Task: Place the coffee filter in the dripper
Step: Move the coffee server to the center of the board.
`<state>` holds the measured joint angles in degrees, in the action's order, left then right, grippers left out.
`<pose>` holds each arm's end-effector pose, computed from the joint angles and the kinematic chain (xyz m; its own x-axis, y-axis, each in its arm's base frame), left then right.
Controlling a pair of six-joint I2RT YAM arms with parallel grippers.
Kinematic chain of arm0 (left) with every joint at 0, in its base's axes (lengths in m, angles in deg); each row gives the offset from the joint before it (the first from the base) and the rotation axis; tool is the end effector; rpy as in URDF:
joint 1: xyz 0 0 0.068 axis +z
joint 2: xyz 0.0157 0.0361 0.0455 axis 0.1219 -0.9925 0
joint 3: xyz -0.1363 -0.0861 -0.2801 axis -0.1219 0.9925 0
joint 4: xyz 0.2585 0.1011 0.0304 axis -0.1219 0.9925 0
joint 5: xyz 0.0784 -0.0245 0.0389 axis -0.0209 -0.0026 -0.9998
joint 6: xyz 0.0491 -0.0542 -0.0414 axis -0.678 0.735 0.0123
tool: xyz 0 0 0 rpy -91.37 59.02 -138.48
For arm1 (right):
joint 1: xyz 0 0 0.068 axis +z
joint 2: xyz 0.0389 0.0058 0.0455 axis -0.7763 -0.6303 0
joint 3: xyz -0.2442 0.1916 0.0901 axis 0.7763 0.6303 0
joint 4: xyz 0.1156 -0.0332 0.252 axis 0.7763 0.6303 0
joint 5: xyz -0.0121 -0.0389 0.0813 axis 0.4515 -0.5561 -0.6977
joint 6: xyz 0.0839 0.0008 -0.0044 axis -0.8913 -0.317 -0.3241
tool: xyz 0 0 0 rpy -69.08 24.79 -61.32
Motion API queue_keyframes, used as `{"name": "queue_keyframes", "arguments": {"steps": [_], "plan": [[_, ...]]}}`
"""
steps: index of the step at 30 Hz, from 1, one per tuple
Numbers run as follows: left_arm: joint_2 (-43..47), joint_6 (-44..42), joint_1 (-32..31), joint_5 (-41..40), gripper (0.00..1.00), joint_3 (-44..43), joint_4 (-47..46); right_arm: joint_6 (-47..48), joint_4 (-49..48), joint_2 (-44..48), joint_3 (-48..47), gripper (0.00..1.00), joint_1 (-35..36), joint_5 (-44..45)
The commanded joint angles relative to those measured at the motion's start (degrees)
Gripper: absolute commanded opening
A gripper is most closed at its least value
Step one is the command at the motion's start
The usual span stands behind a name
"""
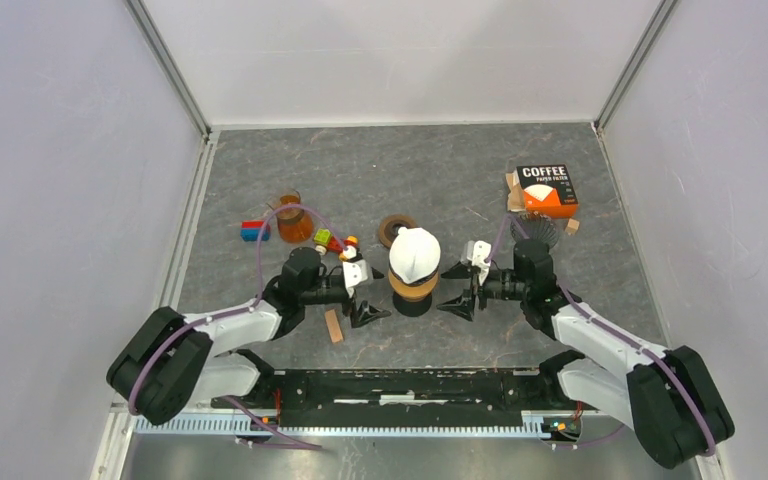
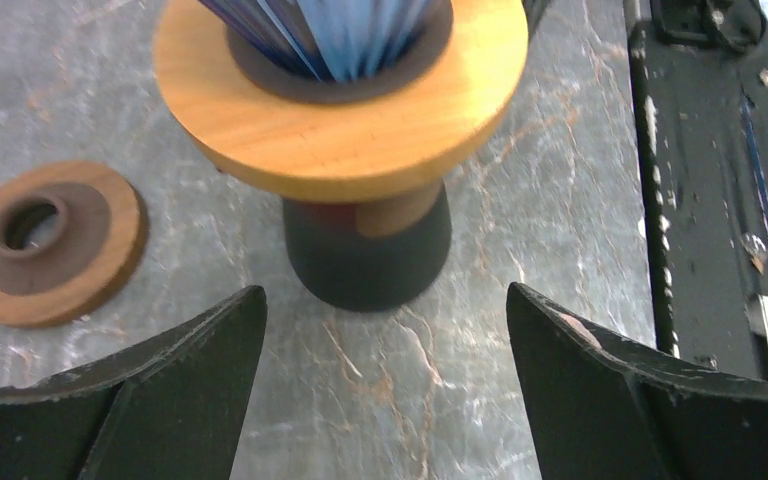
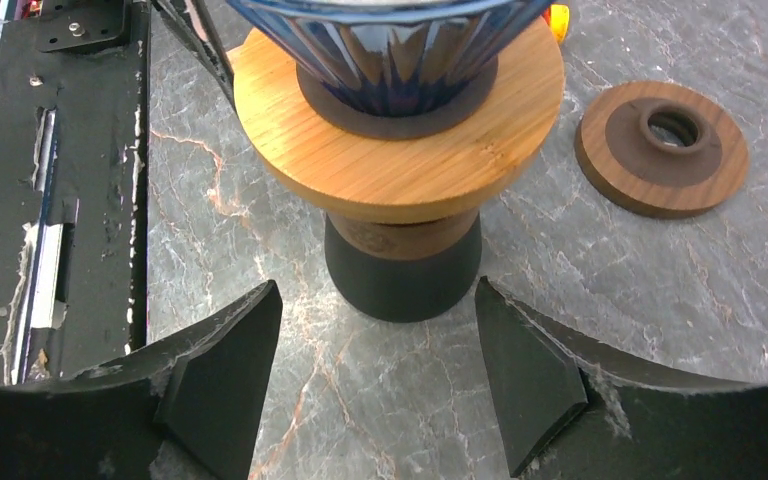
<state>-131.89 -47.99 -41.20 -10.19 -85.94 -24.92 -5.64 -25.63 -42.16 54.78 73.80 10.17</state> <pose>0.1656 -0.1745 0.1889 -0.0084 0.2738 -0.9617 0.9873 0.1547 0.0355 0.1625 0.1323 0.2041 -0.1419 -0.2356 -0.9614 -0.9713 0.2205 0.0893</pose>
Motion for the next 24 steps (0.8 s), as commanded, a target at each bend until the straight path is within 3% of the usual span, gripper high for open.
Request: {"name": "queue_keyframes", "arguments": {"steps": [1,8,14,24], "plan": [[-2.35,5.08,0.12,-0.57,0.93,-1.73,-14.33,-3.35,-12.73,-2.46,0.94,0.76,1.61,0.43],[-9.18,7.55,-0.68,-0.81,0.86,-1.88,-23.77,-7.57,-23.56,-6.15,2.67,0.73,2.83,1.23],[-14.63,9.63,-1.14,-0.44,0.81,-1.6,-31.71,-8.32,-26.32,-8.0,3.43,0.7,3.72,2.84],[-18.5,9.53,-1.62,-2.76,0.76,-2.67,-33.69,-6.78,-25.86,-8.85,3.38,0.67,3.85,6.03]]}}
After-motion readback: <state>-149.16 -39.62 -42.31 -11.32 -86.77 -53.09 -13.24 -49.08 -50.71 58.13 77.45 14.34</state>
